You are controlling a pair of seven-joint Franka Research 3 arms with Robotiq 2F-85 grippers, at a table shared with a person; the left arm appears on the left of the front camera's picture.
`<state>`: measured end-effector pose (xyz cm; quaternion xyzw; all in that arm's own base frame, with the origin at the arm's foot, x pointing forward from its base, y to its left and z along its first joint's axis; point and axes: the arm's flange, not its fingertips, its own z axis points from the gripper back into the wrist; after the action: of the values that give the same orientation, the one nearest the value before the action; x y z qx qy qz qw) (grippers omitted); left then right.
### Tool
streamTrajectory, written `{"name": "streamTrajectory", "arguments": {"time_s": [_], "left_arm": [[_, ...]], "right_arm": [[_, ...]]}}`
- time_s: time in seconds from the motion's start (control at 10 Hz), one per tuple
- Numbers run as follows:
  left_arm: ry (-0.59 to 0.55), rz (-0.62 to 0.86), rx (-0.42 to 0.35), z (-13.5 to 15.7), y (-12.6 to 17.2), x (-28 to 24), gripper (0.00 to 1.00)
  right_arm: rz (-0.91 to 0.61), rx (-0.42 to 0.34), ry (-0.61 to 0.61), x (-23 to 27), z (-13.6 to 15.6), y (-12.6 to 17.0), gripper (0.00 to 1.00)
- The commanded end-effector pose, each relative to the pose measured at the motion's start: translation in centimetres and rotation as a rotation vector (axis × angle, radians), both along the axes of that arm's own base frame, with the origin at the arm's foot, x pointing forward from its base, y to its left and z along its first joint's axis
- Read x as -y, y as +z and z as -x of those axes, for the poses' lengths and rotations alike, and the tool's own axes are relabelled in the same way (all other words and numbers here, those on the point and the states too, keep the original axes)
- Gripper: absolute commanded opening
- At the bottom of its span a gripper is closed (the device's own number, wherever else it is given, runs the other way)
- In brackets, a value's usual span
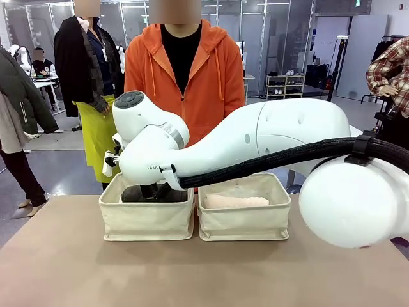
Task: Divide the towels into two baskets.
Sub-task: Pick up one hotel-folded towel from the bottom of the table and place it in the Fabric basket indicated by the person.
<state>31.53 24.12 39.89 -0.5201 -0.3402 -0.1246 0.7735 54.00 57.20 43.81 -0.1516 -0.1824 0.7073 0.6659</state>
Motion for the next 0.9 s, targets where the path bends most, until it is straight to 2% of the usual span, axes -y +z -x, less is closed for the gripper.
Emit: {"name": "streamTrajectory", "arguments": {"time_s": [0.0,0.1,0.3,0.6,0.7,0.8], "left_arm": [[0.002,0.003,0.000,0.2,0.4,-0.1,1.00],[0.002,0.003,0.000,0.2,0.4,-0.1,1.00],[0.002,0.003,0.000,0.2,0.4,-0.1,1.00],[0.002,0.003,0.000,0.2,0.4,-0.1,1.00],[0.002,0.003,0.000,0.2,0.4,-0.1,1.00],[0.002,0.003,0.000,0.2,0.4,-0.1,1.00]], "right_arm": [[-0.158,-0.119,-0.048,3.2,2.8,3.4,1.00],[-0.228,-0.199,-0.083,5.0,4.2,4.5,1.00],[-0.306,-0.280,-0.159,9.6,6.6,6.0,1.00],[-0.519,-0.518,-0.324,19.5,8.9,7.1,1.00],[-0.577,-0.623,-0.376,22.7,9.3,7.3,1.00],[-0.668,-0.695,-0.444,25.8,9.1,7.9,1.00]]}}
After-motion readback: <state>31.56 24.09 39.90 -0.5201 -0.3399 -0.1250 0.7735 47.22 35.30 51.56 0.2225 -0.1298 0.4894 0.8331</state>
